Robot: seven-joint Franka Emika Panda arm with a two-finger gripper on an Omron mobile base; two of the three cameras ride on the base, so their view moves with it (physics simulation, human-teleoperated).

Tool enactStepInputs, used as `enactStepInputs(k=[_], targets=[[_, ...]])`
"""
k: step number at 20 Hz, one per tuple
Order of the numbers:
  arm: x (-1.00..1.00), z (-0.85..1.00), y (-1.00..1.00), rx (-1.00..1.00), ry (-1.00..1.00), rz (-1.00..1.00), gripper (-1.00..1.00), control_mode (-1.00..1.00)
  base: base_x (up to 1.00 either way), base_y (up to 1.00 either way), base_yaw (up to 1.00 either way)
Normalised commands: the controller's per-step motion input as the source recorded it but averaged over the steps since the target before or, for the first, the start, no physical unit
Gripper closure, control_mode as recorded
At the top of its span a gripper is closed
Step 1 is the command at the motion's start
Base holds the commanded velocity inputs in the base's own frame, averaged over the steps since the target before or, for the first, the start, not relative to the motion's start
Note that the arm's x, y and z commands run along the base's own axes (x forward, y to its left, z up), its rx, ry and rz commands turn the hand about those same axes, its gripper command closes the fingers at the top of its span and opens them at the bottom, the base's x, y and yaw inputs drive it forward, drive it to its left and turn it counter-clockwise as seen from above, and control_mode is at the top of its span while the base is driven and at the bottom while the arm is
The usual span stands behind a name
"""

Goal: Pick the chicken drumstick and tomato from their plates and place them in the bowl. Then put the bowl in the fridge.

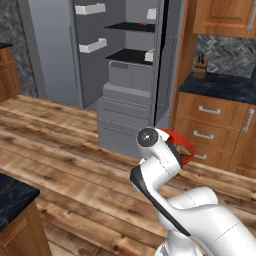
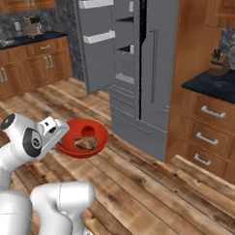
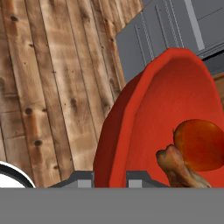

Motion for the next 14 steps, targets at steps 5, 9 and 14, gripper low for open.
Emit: enactStepInputs(k=[5,9,14], targets=[[0.00,0.00,0.00,0.00,0.00,0.00,1.00,1.00,0.80,0.00,0.38],[0.00,0.00,0.00,0.00,0.00,0.00,1.00,1.00,0.88,0.00,0.28],[0.00,0.00,0.00,0.00,0.00,0.00,1.00,1.00,0.91,0.00,0.23]])
